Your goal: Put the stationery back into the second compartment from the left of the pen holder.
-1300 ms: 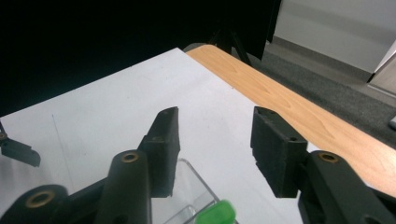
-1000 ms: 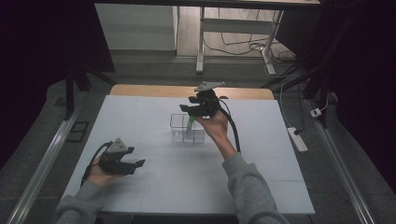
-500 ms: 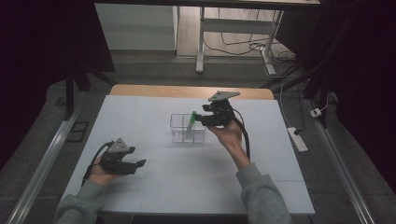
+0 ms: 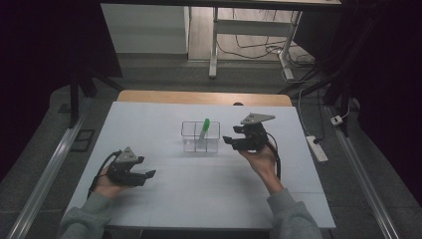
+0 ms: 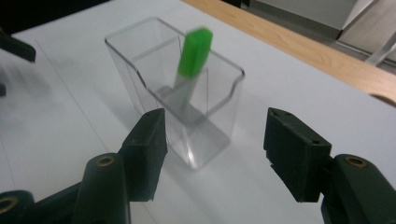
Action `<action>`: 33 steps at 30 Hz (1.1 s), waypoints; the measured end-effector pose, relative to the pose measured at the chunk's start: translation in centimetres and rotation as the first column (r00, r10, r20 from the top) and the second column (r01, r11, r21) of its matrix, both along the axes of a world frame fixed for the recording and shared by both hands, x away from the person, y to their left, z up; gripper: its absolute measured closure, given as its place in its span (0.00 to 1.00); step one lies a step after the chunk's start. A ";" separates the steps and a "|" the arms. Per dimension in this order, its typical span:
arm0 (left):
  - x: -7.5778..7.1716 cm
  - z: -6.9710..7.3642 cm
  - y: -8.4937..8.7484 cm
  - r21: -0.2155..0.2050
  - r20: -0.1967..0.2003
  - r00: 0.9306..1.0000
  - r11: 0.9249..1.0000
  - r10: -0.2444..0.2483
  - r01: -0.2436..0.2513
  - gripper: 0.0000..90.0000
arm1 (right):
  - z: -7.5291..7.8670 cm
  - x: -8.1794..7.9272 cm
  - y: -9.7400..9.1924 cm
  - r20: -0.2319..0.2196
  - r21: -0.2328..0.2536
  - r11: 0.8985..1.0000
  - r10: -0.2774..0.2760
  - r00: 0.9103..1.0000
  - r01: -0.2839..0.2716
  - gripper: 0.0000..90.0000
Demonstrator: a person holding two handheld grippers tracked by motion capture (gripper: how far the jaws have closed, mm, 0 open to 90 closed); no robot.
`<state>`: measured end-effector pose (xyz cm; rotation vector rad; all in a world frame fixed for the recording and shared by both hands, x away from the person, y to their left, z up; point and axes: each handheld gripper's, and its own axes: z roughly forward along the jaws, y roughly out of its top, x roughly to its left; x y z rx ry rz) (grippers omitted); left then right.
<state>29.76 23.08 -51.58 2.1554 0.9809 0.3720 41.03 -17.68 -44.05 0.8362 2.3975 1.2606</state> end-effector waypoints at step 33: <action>0.1 -0.1 -0.3 0.019 -0.003 1.000 1.000 -0.001 0.001 0.31 | -4.6 -4.8 -9.7 -0.072 -0.100 0.990 -0.108 0.991 0.101 0.38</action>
